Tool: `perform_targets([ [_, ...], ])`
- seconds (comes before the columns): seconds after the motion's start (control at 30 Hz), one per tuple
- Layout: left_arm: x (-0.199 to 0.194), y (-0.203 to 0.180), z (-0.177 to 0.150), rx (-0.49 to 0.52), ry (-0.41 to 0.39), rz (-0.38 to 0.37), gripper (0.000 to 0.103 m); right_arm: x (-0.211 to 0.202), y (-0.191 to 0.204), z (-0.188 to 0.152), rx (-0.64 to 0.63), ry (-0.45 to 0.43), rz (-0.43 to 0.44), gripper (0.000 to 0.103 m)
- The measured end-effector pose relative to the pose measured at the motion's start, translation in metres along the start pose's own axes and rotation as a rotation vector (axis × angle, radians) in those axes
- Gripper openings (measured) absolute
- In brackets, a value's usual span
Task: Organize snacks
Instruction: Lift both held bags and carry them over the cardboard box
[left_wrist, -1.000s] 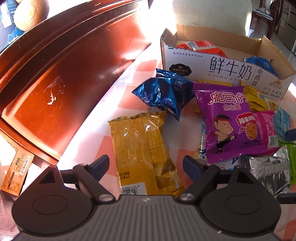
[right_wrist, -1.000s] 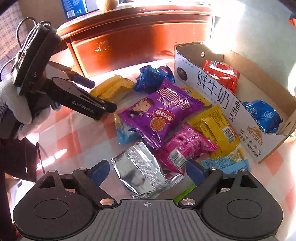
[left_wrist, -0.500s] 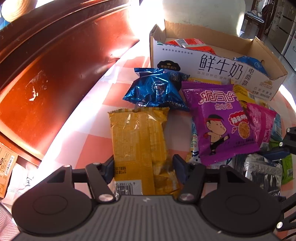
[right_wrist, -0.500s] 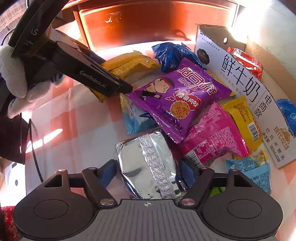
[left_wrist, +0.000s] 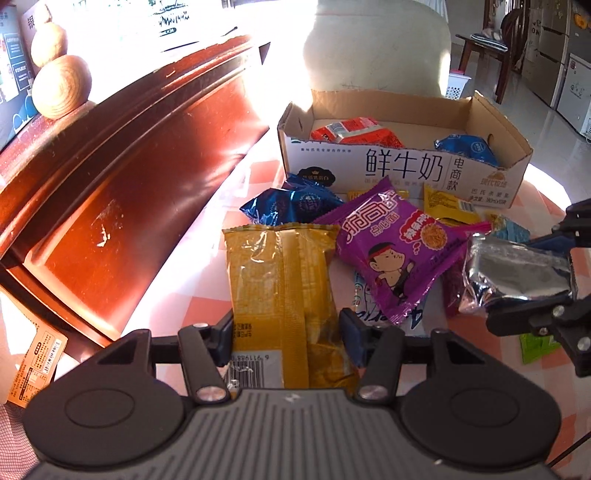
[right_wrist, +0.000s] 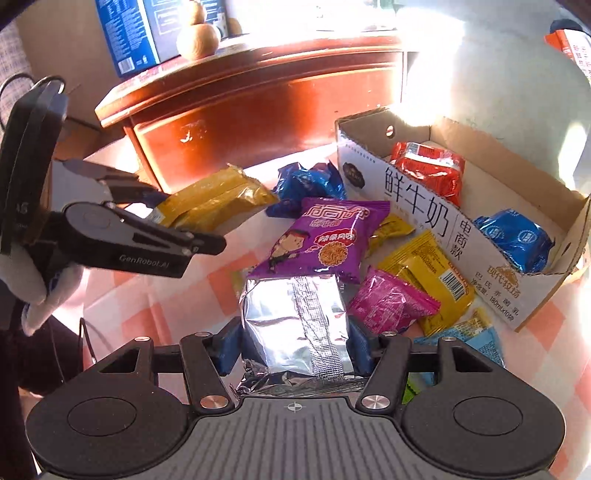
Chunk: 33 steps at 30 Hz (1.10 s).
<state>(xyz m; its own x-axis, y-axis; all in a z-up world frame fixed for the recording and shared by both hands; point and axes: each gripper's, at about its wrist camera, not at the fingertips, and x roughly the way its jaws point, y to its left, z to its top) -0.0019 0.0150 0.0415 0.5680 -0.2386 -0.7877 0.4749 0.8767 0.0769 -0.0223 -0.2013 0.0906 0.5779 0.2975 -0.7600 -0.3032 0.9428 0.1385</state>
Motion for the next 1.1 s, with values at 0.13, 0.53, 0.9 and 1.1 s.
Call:
perform_targets([
  [0.13, -0.006, -0.007, -0.003, 0.001, 0.000, -0.031, 0.056, -0.002, -0.006, 0.003, 0.055, 0.001, -0.016, 0.059],
  [0.53, -0.018, -0.033, 0.008, 0.064, -0.078, -0.025, 0.056, -0.011, -0.025, 0.010, 0.149, -0.090, -0.124, 0.059],
  [0.9, -0.024, -0.042, 0.034, 0.100, -0.162, -0.005, 0.056, -0.024, -0.035, 0.020, 0.151, -0.152, -0.172, 0.059],
  [1.1, -0.025, -0.050, 0.060, 0.126, -0.231, 0.010, 0.056, -0.033, -0.042, 0.030, 0.144, -0.189, -0.203, 0.059],
])
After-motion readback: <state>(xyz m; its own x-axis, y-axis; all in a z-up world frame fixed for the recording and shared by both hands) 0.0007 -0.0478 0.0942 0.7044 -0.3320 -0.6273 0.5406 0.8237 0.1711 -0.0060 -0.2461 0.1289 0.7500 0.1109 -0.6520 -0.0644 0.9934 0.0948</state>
